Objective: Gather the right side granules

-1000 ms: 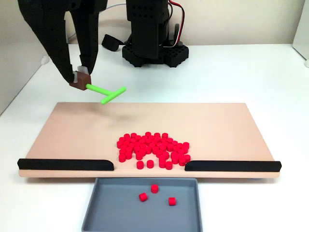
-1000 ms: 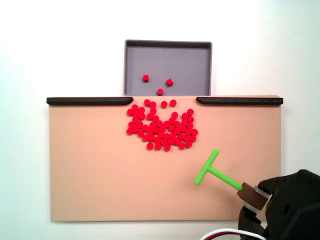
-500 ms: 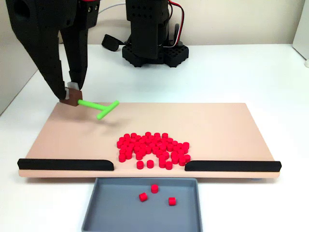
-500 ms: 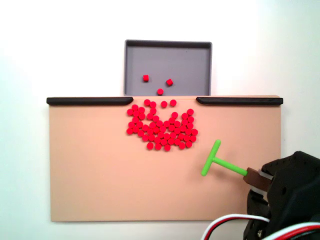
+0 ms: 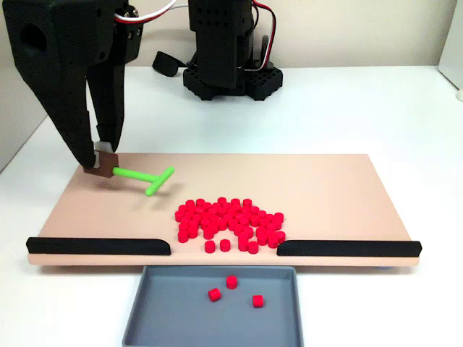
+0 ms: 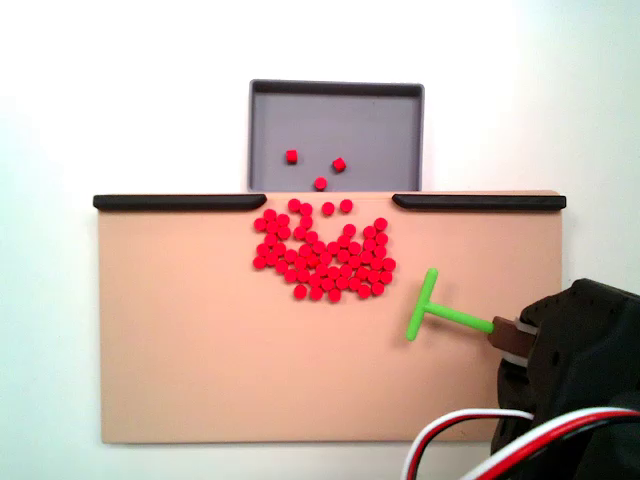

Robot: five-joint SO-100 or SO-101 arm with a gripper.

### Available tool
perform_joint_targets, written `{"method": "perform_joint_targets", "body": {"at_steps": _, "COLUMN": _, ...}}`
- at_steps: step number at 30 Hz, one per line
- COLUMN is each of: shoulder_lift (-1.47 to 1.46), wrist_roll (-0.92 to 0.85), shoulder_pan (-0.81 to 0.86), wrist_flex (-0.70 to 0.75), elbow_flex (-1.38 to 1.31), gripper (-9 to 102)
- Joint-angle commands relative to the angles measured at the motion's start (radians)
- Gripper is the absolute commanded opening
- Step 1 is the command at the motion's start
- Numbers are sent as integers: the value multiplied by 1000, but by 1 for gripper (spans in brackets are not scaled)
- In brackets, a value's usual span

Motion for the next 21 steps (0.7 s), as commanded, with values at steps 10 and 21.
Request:
{"method": "perform_joint_targets", "body": {"at_steps": 10, "shoulder_lift": -28, "wrist_roll": -49, "shoulder_pan": 3, "wrist_flex": -44, "elbow_flex": -2, "gripper": 0}}
{"method": "perform_joint_targets", "body": {"at_steps": 21, "shoulder_lift": -51, "wrist_roll": -41, "shoulder_pan": 2, "wrist_flex": -49, "elbow_flex": -20, "gripper": 0}}
